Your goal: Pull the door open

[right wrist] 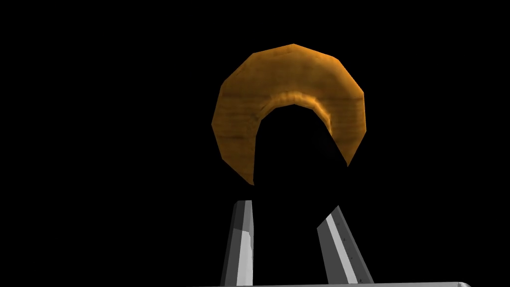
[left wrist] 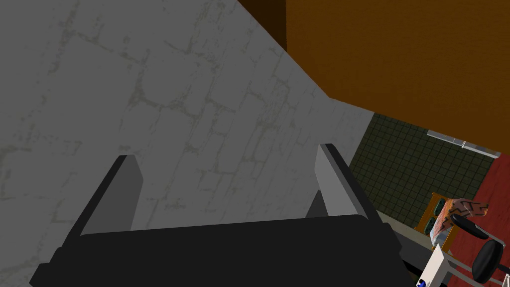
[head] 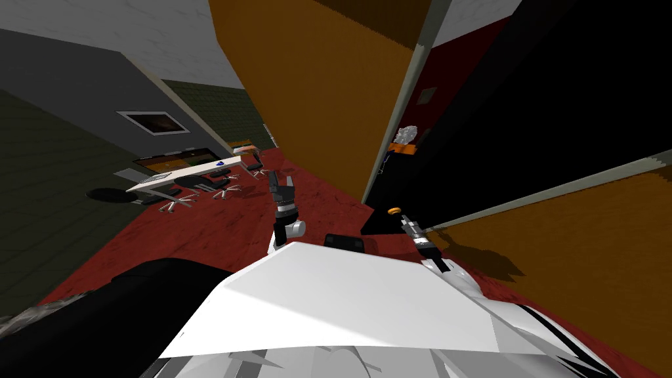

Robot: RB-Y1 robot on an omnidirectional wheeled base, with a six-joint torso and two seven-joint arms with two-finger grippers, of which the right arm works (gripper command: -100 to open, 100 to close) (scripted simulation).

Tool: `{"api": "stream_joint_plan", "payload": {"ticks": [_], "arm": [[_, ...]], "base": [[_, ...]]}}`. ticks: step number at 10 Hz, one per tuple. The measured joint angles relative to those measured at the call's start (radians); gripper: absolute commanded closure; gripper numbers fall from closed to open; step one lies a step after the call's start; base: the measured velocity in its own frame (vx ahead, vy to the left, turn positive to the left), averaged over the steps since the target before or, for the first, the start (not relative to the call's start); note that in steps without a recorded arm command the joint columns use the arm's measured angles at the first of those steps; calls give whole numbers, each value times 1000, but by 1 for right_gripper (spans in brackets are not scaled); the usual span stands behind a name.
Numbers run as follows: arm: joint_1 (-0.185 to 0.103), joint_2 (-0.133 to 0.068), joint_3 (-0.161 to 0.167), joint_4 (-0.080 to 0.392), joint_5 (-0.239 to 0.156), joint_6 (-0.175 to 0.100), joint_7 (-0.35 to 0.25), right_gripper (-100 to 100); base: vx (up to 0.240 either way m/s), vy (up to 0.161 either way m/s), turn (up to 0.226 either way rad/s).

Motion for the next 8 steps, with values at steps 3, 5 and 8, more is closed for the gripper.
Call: {"api": "stream_joint_plan", "payload": {"ticks": [3, 5, 8], "arm": [[3, -5, -1, 16, -1, -21, -3, 100], [9, -8, 1, 22, 1, -40, -6, 100], [37, -16, 4, 10, 2, -59, -11, 100]], "base": [[-150, -77, 163], [-202, -138, 202], [-148, -74, 116]]}}
